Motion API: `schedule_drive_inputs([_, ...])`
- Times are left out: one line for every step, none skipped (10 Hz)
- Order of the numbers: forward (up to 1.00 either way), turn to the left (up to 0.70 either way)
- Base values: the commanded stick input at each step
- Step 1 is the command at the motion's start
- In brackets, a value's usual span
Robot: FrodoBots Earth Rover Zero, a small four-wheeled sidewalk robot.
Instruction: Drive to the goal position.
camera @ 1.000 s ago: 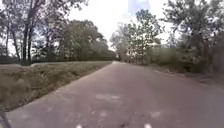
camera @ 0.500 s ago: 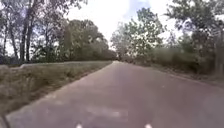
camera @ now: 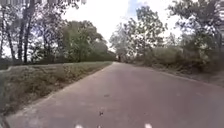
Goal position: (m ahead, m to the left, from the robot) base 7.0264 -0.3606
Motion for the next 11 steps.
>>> schedule_drive_inputs([1.00,0.00])
schedule_drive_inputs([1.00,0.00])
schedule_drive_inputs([1.00,0.00])
schedule_drive_inputs([1.00,0.00])
schedule_drive_inputs([1.00,0.00])
schedule_drive_inputs([1.00,0.00])
schedule_drive_inputs([1.00,0.00])
schedule_drive_inputs([1.00,0.00])
schedule_drive_inputs([1.00,0.00])
schedule_drive_inputs([1.00,0.00])
schedule_drive_inputs([1.00,0.00])
